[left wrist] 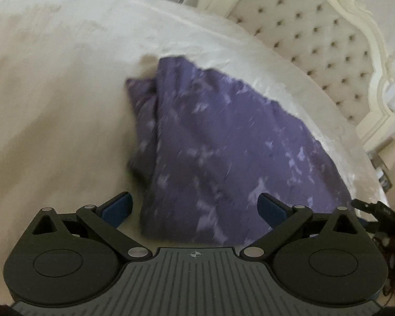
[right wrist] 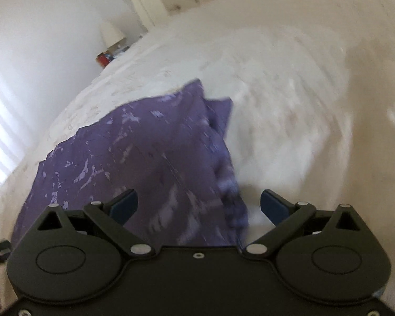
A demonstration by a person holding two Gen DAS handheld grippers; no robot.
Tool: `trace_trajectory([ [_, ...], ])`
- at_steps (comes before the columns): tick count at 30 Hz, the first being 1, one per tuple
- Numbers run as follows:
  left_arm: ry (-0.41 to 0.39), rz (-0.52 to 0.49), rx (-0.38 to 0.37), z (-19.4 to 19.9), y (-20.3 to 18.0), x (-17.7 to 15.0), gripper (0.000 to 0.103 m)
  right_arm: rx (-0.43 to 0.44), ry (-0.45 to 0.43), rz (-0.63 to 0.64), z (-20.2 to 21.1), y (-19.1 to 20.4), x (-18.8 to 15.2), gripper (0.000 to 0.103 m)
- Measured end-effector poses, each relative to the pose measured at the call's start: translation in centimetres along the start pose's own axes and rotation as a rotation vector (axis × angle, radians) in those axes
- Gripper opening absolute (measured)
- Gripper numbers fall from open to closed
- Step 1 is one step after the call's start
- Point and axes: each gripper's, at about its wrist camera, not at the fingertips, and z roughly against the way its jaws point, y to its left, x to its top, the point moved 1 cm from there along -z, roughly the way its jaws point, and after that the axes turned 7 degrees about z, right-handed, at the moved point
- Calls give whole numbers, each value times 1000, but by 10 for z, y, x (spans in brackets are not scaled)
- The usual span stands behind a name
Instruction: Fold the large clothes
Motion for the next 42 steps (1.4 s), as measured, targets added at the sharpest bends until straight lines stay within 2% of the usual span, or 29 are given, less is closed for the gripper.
trace_trajectory([
  [5,25,53,-65,-15,3,1,103,57,24,-54,0,-8,-8,103],
  [11,35,91,-96,-43,1,11,103,120,52,-71,-18,-8,-9,103],
  [17,38,59,-93,-65,-9,22,103,160,41,-79,-37,-7,-2,103],
  [22,54,100,-80,-70,-13,29,101,181,28,-92,-43,-9,-1,103],
  [23,53,108,-99,-68,-11,28,70,182,29,-85,-42,-8,-1,103],
  [24,53,119,-86,-66,-10,28,44,182,32,-77,-42,-8,-2,103],
  [26,45,132,-76,-61,-7,26,36,178,42,-64,-41,-5,-1,99],
  [27,33,125,-83,-57,-8,25,34,170,49,-56,-41,-3,-1,96],
  [29,13,112,-82,-49,-14,25,30,182,68,-38,-41,3,0,70],
  [32,-16,116,-109,-32,-21,24,27,182,74,-10,-34,15,1,51],
  [35,-22,115,-132,-14,-21,22,26,162,89,6,-27,27,2,47],
  [38,-17,118,-142,9,-11,13,26,189,121,-14,-19,33,-6,46],
  [42,-1,122,-118,42,5,-1,26,237,189,-4,-1,49,-26,46],
])
